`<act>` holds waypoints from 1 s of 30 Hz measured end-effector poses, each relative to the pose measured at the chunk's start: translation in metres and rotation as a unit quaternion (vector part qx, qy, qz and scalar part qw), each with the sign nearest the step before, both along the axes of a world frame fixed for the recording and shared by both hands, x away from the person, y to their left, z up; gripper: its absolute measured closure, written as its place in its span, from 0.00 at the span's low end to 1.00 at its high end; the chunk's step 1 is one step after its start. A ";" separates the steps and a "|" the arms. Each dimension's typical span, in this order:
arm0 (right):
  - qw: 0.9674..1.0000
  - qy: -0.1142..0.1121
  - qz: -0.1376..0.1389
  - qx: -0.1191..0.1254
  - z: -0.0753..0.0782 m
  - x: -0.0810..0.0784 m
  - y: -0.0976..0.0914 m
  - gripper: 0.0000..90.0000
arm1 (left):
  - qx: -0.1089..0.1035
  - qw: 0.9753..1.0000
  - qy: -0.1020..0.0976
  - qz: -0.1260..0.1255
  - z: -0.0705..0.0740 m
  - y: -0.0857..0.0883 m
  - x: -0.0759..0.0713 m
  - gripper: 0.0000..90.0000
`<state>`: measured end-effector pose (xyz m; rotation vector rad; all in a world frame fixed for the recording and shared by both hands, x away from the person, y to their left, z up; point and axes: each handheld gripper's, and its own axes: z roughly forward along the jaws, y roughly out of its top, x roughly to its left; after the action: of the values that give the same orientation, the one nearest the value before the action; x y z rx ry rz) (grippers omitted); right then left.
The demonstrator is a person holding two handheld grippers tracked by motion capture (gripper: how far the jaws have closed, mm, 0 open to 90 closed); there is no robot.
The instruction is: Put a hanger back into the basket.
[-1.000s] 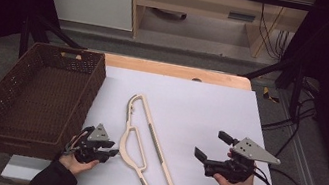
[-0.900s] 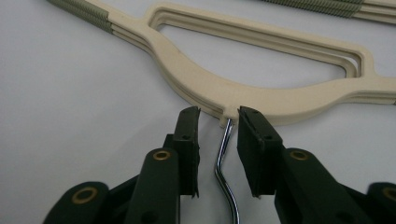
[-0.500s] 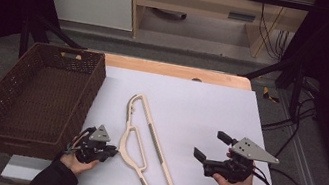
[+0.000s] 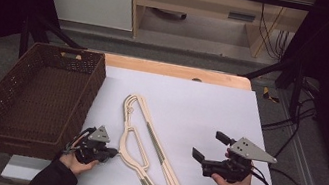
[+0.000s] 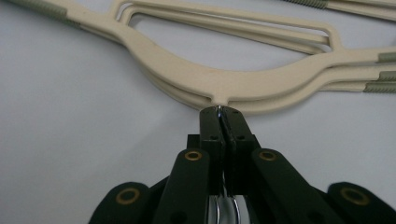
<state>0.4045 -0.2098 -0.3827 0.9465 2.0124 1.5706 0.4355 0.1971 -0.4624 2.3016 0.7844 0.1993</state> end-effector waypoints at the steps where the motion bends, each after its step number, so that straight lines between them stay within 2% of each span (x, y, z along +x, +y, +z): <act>1: 1.000 -0.001 0.001 0.002 0.000 0.000 0.001 0.05 | 0.007 1.000 -0.005 -0.003 0.002 -0.001 -0.001 0.98; 8: 1.000 0.000 0.010 0.001 -0.001 0.000 0.006 0.07 | 0.002 1.000 -0.007 -0.004 0.008 -0.001 -0.004 0.98; 10: 1.000 -0.001 0.014 -0.002 -0.001 0.000 0.013 0.08 | -0.009 1.000 -0.007 0.001 0.013 -0.002 -0.005 0.98; 13: 1.000 -0.003 0.023 -0.012 0.000 0.000 0.023 0.09 | -0.009 1.000 -0.009 0.004 0.017 -0.003 -0.006 0.98; 17: 0.999 -0.001 0.034 -0.010 0.001 0.000 0.035 0.10 | -0.009 1.000 -0.009 0.009 0.019 -0.004 -0.008 0.98; 20: 0.999 0.000 0.048 -0.014 0.005 0.002 0.052 0.11 | -0.007 1.000 -0.011 0.014 0.022 -0.006 -0.009 0.98; 24: 0.998 -0.001 0.054 -0.017 0.011 0.004 0.065 0.12 | -0.004 1.000 -0.009 0.021 0.025 -0.007 -0.011 0.98; 25: 0.998 -0.003 0.060 -0.015 0.014 0.005 0.075 0.14 | -0.003 1.000 -0.006 0.022 0.026 -0.007 -0.011 0.98; 28: 0.997 -0.002 0.070 -0.018 0.014 0.005 0.086 0.15 | -0.001 1.000 -0.002 0.024 0.027 -0.007 -0.010 0.98; 29: 0.996 0.004 0.078 -0.030 0.012 0.006 0.096 0.15 | -0.004 1.000 0.001 0.028 0.027 -0.007 -0.010 0.98; 30: 0.996 0.004 0.078 -0.030 0.012 0.006 0.096 0.15 | -0.004 1.000 0.001 0.028 0.027 -0.007 -0.010 0.98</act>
<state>0.4103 -0.1139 -0.3709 0.7915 2.1724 1.5790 0.4253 0.1902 -0.4351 2.2733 0.8498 0.2186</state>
